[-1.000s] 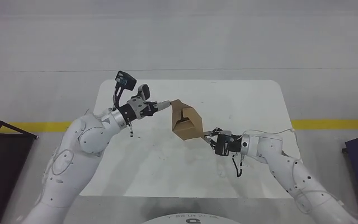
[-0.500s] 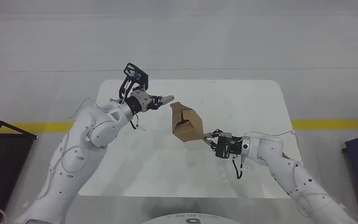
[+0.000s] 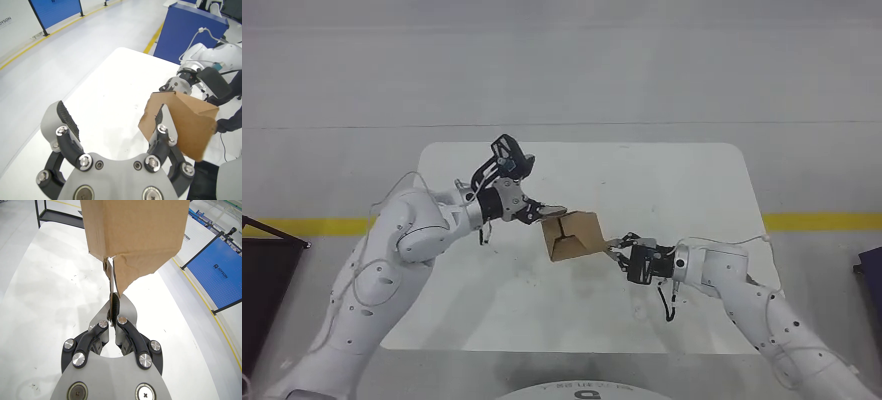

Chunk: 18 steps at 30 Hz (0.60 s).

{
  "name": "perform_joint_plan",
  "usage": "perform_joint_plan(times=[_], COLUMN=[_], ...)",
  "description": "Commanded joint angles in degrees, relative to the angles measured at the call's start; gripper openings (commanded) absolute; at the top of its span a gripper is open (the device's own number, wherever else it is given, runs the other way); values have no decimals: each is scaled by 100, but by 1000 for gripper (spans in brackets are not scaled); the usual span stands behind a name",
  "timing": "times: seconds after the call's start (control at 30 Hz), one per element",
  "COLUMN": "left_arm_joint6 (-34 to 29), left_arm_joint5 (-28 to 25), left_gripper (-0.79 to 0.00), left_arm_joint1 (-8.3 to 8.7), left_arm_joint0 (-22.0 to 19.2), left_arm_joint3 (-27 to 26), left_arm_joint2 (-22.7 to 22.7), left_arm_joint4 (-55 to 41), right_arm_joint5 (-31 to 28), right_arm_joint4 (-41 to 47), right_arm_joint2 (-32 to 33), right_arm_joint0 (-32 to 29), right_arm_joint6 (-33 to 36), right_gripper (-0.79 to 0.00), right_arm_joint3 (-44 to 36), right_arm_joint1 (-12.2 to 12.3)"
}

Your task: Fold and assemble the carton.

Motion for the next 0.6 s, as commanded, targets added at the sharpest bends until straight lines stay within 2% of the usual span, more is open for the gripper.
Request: perform_joint_plan(times=[0.0,0.2,0.33,0.57], left_arm_joint6=[-13,65,-12,-535], left_arm_joint5=[-70,-351,-819,-1304], left_gripper=[0,0,0,0], left_arm_joint1=[7,36,76,155], left_arm_joint0=[3,32,5,-80], left_arm_joint3=[28,183,253,166], left_arm_joint2=[-2,-138,-235,-207], left_arm_joint4=[-84,-750,-1264,-1512], right_arm_joint5=[-2,-3,4,-1], right_arm_joint4=[13,27,41,48], right_arm_joint2=[1,17,28,45], right_arm_joint0=[-2,-6,-5,-9], right_arm_joint6=[1,18,27,28], right_gripper=[-785,-785,-785,-785], right_arm_joint3=[7,58,77,87], right_arm_joint1=[-3,-8,-13,-18])
